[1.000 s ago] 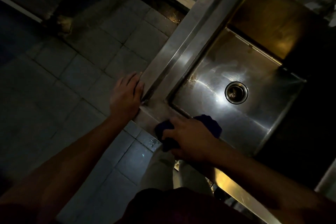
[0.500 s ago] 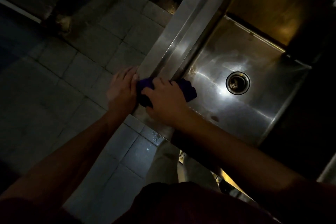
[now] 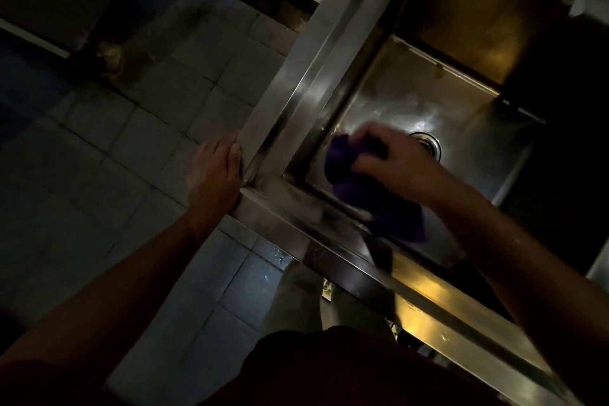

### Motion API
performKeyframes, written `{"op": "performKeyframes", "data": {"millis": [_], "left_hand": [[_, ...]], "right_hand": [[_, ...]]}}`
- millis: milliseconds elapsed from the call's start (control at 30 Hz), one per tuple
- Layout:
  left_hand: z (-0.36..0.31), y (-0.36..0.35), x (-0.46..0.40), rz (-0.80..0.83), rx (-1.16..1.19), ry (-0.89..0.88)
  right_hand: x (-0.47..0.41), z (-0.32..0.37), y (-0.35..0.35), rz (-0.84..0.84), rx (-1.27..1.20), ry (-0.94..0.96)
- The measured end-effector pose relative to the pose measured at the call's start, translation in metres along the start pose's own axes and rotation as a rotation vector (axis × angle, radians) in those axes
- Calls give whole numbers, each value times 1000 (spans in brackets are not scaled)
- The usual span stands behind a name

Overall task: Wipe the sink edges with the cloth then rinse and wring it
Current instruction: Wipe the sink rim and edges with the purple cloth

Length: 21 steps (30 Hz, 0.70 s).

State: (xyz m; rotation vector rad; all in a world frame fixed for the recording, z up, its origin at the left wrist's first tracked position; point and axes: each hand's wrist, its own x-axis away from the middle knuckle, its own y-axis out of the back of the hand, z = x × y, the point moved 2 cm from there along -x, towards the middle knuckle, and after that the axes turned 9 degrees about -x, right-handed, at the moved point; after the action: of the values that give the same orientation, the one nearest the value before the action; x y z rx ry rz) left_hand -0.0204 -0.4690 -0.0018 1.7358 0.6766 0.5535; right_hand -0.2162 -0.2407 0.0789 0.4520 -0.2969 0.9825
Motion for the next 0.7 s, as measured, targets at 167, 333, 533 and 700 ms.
{"op": "performKeyframes", "data": {"millis": [167,333,533,700], "left_hand": [[1,2,-2,61,-32,16],[0,1,0,55,-45,37],[1,2,-1,29,-60,9],[0,4,-1,40,-29,-11]], "right_hand": [[-43,52,-12,-357,-673,226],[-61,17,-67,-415,-407,71],[-63,14,-101,-438,581,206],[-82,10,-125,-224,754,282]]}}
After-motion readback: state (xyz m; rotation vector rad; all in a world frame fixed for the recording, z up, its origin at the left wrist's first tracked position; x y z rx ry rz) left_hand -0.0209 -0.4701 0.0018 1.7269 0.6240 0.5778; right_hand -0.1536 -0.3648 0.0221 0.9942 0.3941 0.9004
